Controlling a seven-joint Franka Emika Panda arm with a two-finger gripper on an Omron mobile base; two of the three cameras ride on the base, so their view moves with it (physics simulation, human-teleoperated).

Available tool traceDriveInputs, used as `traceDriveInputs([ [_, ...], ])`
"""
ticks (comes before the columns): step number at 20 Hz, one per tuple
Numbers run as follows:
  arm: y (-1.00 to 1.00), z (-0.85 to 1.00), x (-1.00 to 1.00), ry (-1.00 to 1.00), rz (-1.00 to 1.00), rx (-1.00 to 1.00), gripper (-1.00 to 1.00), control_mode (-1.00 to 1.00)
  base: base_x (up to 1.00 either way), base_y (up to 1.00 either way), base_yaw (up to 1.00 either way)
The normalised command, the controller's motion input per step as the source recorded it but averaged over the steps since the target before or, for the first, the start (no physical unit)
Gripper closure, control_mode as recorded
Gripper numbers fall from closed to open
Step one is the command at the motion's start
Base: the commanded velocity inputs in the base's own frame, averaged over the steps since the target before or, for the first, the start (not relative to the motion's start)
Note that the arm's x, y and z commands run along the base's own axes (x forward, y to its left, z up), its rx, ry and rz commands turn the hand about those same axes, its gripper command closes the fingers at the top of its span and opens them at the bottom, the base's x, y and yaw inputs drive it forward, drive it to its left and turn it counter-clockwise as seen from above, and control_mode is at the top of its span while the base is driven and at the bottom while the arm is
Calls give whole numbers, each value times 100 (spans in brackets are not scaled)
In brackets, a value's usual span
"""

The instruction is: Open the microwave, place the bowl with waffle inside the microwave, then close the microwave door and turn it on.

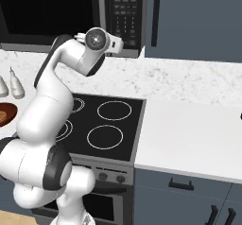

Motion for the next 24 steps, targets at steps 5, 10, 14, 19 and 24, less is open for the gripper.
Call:
traceDriveInputs([
  [5,100,0,3,6,19,-9,100,-100,0,0,0],
  [10,100,3,-35,5,14,-20,100,-100,0,0,0],
  [14,100,8,-78,1,5,-24,100,-100,0,0,0],
  [19,100,7,-100,0,2,-26,100,-100,0,0,0],
  [24,100,10,-100,0,0,-27,100,-100,0,0,0],
])
